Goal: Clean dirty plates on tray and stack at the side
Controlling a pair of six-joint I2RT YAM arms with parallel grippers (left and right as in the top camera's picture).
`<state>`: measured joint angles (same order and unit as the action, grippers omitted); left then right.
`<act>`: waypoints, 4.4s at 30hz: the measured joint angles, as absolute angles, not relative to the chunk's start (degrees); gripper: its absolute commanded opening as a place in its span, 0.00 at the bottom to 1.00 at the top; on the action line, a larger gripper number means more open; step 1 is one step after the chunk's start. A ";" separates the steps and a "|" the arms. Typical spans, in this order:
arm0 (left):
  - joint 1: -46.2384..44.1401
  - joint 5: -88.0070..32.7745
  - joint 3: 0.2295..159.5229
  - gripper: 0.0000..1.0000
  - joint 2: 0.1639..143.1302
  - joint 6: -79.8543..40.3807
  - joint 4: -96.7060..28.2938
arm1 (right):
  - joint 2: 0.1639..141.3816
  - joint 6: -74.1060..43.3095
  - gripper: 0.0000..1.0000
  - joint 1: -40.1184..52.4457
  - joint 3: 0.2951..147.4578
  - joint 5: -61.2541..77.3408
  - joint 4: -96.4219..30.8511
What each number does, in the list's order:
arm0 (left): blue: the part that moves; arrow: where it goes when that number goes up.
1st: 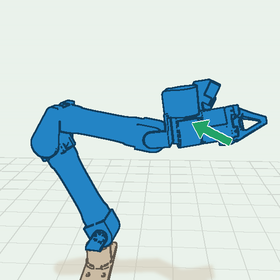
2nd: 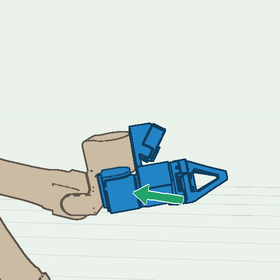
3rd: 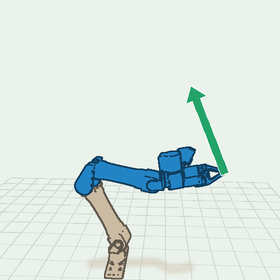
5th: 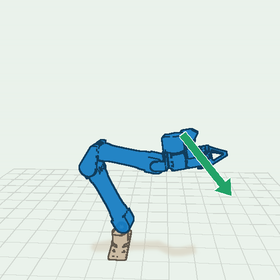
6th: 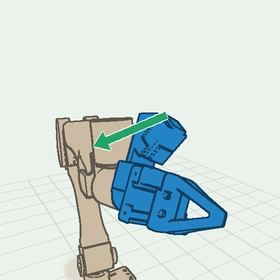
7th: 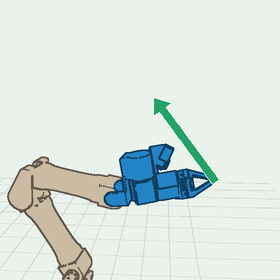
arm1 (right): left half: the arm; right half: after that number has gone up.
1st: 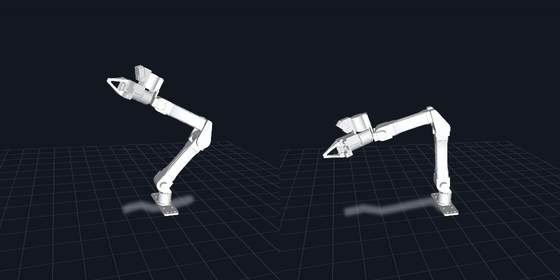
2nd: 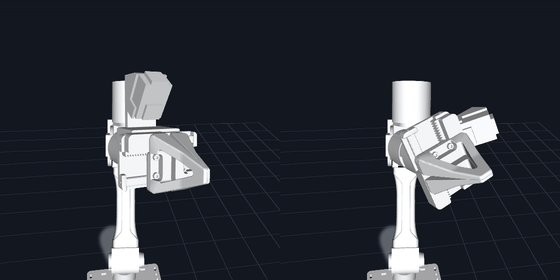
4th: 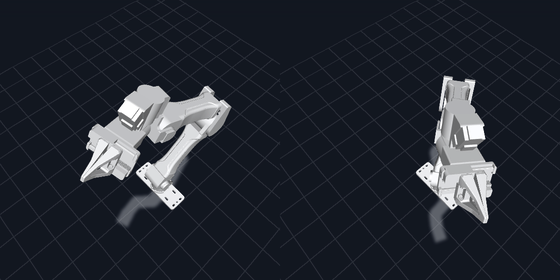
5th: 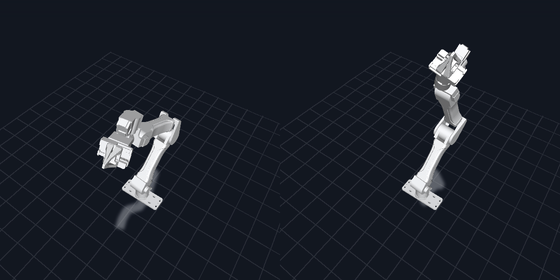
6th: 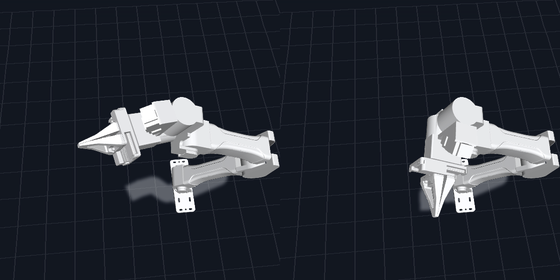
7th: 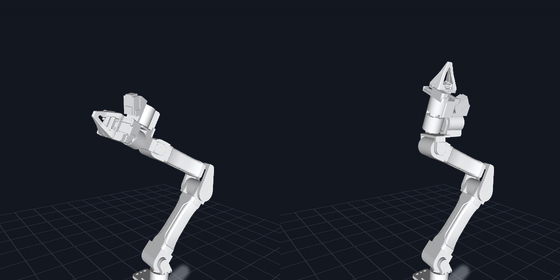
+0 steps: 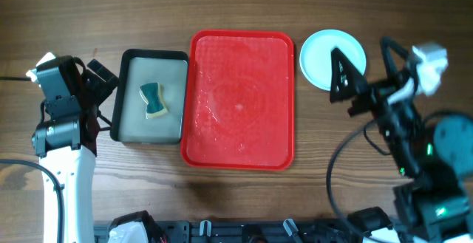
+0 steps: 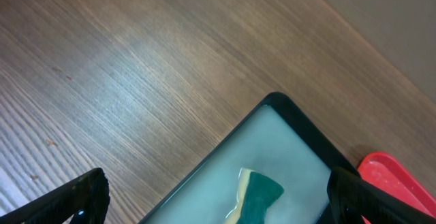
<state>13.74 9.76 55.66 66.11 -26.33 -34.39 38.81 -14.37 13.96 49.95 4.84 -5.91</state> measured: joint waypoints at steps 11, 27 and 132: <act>13.74 9.76 55.66 1.00 66.11 -26.35 -34.33 | 13.65 -13.32 1.00 10.09 10.76 5.32 19.31; 13.74 9.74 55.66 1.00 66.11 -26.48 -34.35 | 0.99 -7.84 0.99 -3.55 0.43 14.13 0.47; 3.27 -2.96 36.77 1.00 0.67 -26.26 8.67 | 0.67 -5.02 1.00 -3.55 0.38 14.61 0.91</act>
<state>3.27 -2.96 36.77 0.67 -26.26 8.67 0.67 -5.02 -3.55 0.38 14.61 0.91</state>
